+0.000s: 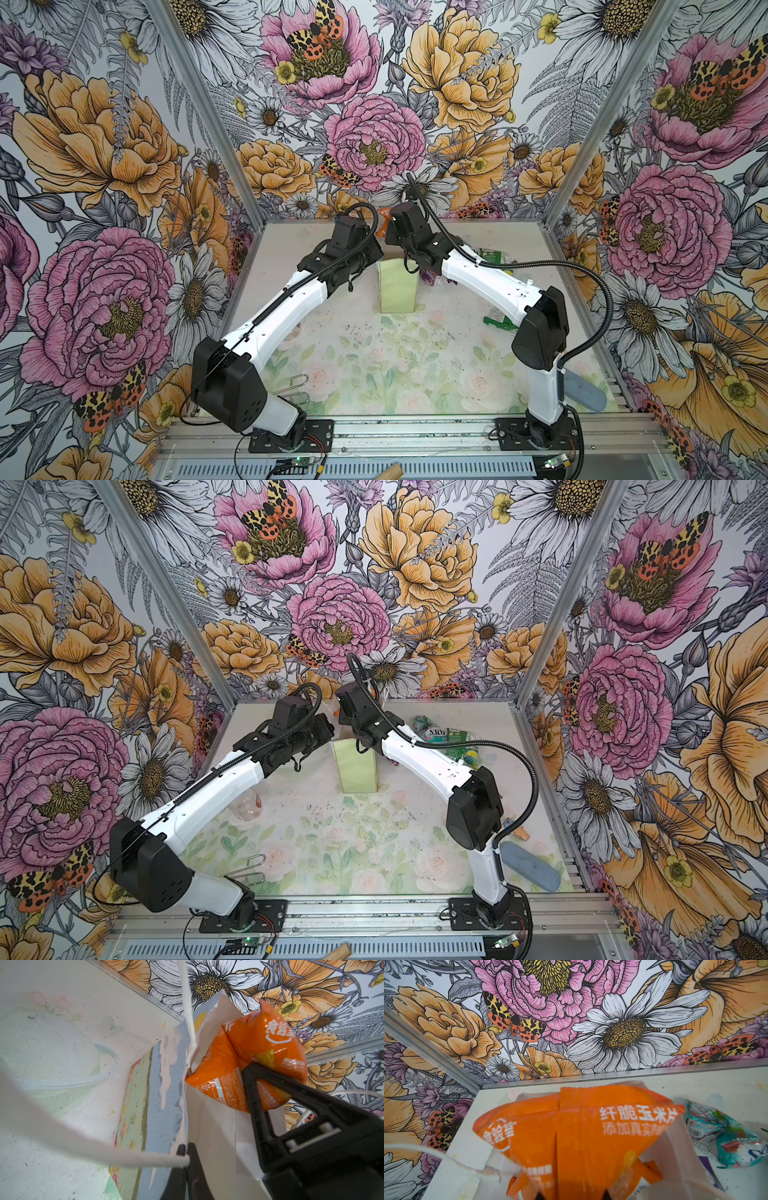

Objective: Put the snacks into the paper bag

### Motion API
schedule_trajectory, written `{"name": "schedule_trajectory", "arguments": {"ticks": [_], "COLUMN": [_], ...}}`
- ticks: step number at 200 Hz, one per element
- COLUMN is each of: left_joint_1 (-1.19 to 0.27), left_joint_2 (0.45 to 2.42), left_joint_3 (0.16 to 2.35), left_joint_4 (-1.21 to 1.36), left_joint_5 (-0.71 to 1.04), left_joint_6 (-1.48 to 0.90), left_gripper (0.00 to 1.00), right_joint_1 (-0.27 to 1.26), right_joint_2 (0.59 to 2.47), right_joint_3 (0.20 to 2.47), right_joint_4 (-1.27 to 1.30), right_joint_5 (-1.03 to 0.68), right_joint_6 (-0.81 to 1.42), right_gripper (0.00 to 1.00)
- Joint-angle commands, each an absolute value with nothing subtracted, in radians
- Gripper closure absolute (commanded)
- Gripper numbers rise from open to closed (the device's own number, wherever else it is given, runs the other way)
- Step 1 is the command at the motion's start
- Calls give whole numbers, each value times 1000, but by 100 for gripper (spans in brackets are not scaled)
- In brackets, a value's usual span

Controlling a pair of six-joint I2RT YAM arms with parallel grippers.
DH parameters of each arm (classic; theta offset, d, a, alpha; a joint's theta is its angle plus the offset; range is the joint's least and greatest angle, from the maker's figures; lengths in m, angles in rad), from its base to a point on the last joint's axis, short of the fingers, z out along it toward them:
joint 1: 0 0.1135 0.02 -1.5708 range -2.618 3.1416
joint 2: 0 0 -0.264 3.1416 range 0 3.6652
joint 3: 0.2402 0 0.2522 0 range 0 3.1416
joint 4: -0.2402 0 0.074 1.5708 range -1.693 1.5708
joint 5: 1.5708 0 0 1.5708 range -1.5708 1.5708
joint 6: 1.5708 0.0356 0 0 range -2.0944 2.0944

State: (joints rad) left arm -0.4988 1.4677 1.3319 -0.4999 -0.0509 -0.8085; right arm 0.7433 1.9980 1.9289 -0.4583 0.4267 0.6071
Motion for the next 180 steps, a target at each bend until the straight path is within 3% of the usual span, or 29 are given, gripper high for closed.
{"name": "schedule_trajectory", "arguments": {"ticks": [1,60,180], "left_joint_1": [-492,-492,-494], "left_joint_2": [1452,1453,1454], "left_joint_3": [1364,1361,1379], "left_joint_4": [-492,-494,-512], "left_joint_5": [-32,-36,-53], "left_joint_6": [-787,-787,-773], "left_gripper": [100,100,100], "right_joint_1": [755,756,755], "right_joint_2": [1970,1910,1875], "right_joint_3": [1933,1889,1867], "right_joint_4": [-445,-445,-445], "right_joint_5": [443,431,433], "right_joint_6": [598,600,565], "right_gripper": [74,64,70]}}
